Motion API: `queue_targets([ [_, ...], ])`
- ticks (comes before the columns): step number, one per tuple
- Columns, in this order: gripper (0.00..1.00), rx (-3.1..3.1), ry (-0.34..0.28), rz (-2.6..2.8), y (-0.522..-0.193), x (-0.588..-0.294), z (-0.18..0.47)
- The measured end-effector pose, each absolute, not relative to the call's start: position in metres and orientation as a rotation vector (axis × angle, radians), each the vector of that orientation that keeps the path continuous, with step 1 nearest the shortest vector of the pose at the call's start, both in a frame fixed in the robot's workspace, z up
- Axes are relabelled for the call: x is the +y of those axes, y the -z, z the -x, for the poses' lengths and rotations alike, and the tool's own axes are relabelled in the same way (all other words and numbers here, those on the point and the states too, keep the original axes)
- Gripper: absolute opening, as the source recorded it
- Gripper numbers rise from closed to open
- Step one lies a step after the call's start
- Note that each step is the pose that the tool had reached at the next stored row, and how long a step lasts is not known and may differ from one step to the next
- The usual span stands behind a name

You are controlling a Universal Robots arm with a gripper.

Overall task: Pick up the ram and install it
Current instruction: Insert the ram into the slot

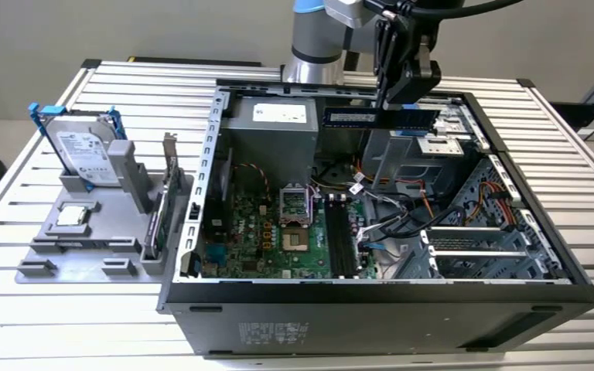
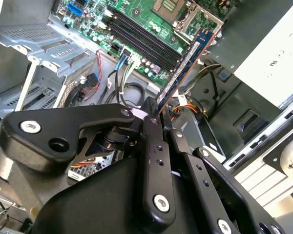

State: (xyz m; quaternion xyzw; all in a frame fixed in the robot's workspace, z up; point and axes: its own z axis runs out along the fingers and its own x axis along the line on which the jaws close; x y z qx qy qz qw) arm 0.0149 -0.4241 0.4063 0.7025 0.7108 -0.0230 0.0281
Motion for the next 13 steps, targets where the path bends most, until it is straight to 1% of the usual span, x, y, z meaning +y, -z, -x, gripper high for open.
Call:
queue_targets([
  [13,0.00,2.045,0.077,-2.313,-0.4062,-0.4241,-0.0149],
])
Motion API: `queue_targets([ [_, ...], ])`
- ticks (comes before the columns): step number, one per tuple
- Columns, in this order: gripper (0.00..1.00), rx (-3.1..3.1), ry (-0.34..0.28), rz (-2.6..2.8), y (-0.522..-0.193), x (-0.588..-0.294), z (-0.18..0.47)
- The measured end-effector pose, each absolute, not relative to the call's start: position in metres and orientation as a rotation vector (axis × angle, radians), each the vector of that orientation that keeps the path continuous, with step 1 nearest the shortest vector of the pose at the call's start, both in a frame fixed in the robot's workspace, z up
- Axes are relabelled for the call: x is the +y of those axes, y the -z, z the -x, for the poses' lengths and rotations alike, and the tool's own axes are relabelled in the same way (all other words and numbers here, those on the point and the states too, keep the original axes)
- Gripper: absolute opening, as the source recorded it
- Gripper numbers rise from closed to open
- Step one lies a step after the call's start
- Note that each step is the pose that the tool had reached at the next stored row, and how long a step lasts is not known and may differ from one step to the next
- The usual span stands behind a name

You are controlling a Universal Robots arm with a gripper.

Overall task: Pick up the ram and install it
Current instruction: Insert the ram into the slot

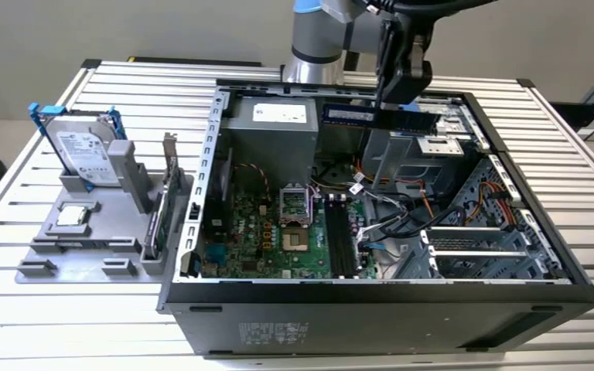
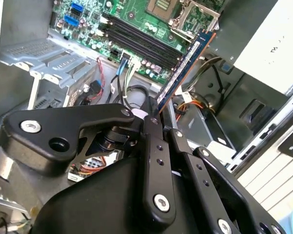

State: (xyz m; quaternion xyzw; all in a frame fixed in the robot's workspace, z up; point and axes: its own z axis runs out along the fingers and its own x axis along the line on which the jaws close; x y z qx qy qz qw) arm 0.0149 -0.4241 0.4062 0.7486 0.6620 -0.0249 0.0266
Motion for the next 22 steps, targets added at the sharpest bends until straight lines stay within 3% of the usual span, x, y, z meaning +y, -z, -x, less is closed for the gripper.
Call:
queue_targets([
  [22,0.00,1.810,0.088,-2.505,-0.4062,-0.4241,-0.0149],
])
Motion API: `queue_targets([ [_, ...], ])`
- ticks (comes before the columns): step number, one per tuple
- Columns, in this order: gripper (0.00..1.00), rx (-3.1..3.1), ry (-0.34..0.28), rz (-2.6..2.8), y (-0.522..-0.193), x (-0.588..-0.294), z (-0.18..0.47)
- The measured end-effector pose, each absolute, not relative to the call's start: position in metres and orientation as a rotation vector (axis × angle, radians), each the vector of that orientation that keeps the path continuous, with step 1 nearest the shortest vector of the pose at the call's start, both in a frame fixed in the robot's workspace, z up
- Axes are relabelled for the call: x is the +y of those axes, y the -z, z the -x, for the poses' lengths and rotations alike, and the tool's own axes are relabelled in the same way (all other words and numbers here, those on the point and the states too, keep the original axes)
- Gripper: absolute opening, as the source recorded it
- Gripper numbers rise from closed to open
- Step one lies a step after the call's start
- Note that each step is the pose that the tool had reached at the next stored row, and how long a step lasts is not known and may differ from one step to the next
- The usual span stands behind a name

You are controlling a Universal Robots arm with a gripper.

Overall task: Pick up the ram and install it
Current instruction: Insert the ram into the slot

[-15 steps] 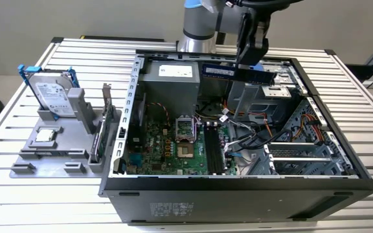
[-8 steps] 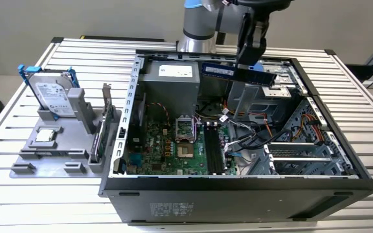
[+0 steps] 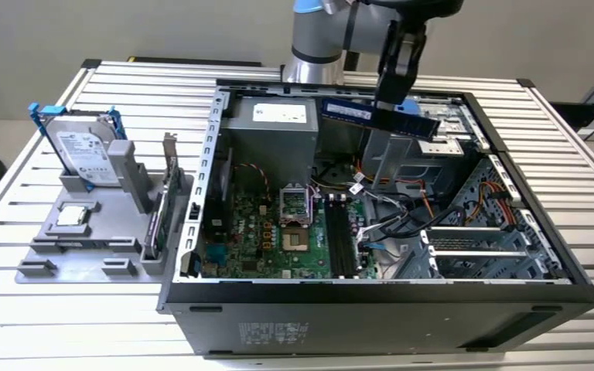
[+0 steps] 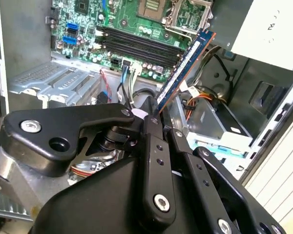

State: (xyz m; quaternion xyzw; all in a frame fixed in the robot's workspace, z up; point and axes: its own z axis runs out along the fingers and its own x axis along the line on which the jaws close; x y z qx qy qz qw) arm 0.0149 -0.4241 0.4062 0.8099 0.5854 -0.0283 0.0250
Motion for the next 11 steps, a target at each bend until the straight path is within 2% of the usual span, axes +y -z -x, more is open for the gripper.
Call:
queue_targets([
  [11,0.00,1.642,0.093,-2.622,-0.4062,-0.4241,-0.0149],
])
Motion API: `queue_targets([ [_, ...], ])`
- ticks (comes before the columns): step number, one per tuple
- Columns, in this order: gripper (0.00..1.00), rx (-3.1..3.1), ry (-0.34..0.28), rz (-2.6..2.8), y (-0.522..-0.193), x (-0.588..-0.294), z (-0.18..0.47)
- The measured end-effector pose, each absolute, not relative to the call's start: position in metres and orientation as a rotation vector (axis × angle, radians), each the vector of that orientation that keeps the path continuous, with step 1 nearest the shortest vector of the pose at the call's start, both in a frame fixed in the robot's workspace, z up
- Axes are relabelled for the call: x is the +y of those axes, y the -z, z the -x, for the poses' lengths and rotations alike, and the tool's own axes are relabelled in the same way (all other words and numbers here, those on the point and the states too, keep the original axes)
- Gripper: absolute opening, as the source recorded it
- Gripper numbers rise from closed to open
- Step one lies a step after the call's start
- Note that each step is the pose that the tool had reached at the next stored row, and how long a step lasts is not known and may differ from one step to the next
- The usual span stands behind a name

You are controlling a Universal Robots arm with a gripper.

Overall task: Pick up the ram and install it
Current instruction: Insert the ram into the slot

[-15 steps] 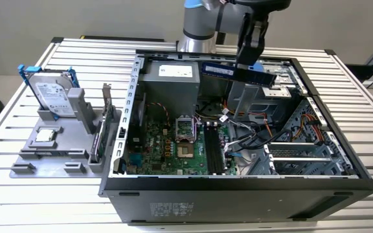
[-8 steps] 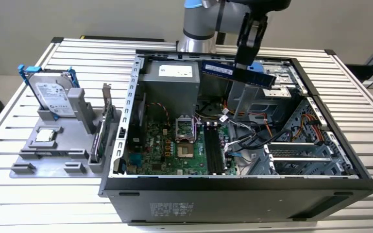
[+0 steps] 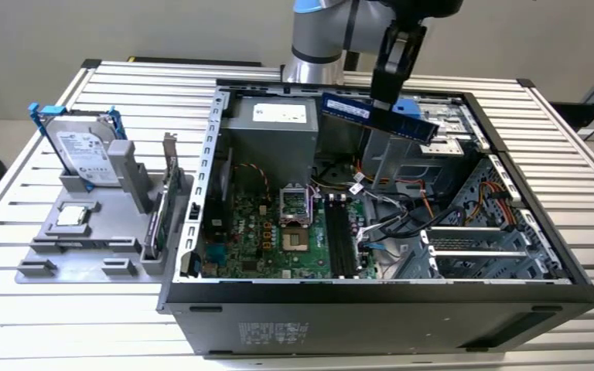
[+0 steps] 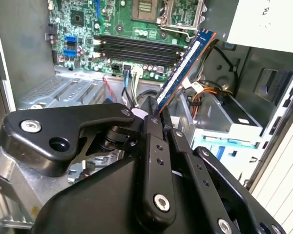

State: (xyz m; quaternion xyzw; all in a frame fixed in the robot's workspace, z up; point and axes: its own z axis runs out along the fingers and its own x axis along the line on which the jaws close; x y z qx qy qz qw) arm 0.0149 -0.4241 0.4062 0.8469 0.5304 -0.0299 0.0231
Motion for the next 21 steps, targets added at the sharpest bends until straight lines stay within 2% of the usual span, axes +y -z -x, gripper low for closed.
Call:
queue_targets([
  [21,0.00,1.320,0.101,-2.806,-0.4062,-0.4241,-0.0149],
])
